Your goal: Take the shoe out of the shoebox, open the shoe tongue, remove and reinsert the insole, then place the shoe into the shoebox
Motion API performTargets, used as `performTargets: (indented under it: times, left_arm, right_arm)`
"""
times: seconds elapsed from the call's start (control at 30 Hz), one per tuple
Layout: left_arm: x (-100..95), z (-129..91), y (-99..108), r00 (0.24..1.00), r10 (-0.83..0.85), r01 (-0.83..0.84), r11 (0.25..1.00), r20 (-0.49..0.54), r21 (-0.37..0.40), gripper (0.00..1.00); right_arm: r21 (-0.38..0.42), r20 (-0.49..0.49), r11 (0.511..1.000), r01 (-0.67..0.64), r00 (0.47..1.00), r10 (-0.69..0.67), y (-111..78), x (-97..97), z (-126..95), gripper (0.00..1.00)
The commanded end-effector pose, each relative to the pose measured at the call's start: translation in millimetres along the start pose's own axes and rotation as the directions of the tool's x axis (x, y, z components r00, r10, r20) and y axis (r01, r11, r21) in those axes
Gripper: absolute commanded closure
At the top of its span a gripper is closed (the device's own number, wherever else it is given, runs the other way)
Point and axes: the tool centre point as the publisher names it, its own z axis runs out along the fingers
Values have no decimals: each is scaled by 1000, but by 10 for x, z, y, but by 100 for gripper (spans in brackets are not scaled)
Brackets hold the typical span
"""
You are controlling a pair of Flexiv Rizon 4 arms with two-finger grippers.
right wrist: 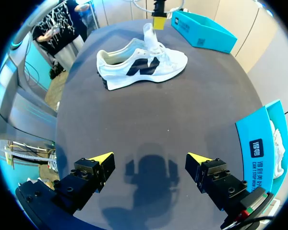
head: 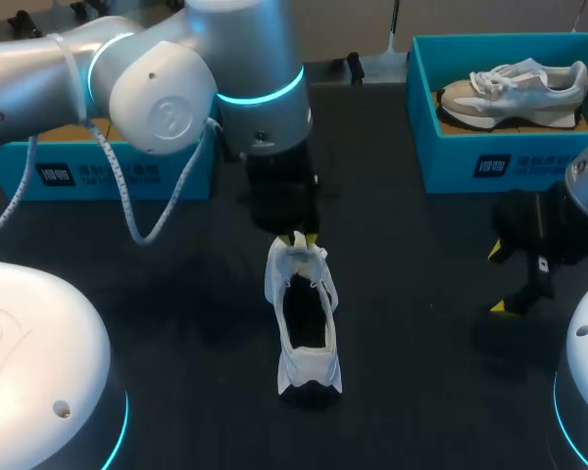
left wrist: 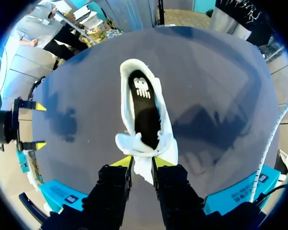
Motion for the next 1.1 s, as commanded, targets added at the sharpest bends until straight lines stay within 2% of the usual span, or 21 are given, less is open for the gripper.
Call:
performTargets:
  times: [0.03, 0.1, 0.2, 0.27, 0.53, 0.67, 0.87, 1.1]
  left_arm:
    - [31, 65, -185, 1000, 4, -4, 1000, -9, -10, 77]
    - [30, 128, -296, 1000, 14, -14, 1000, -18, -5, 80]
    - [21, 241, -460, 999, 24, -24, 1000, -23, 6, 79]
    - [18, 278, -483, 1000, 17, -17, 1000, -20, 14, 79]
    - [51, -25, -188, 999, -35, 37, 998, 25, -55, 79]
    - [70, -75, -15, 999, -48, 50, 996, 24, -74, 77]
    - [49, 124, 104, 998, -64, 64, 997, -16, -49, 72]
    - [109, 363, -44, 996, -84, 84, 996, -43, -5, 71]
  right_arm:
    - [3, 2, 1000, 0, 1000, 0, 4, 9, 12, 0]
    - [3, 2, 1000, 0, 1000, 0, 4, 9, 12, 0]
    - [3, 2, 1000, 0, 1000, 0, 4, 9, 12, 0]
    - [3, 2, 1000, 0, 1000, 0, 4, 9, 12, 0]
    - [3, 2, 1000, 0, 1000, 0, 4, 9, 12, 0]
    - [3, 2, 1000, 0, 1000, 0, 4, 9, 12, 0]
    - [3, 2, 1000, 0, 1000, 0, 4, 9, 12, 0]
    - [3, 2, 1000, 0, 1000, 0, 4, 9, 12, 0]
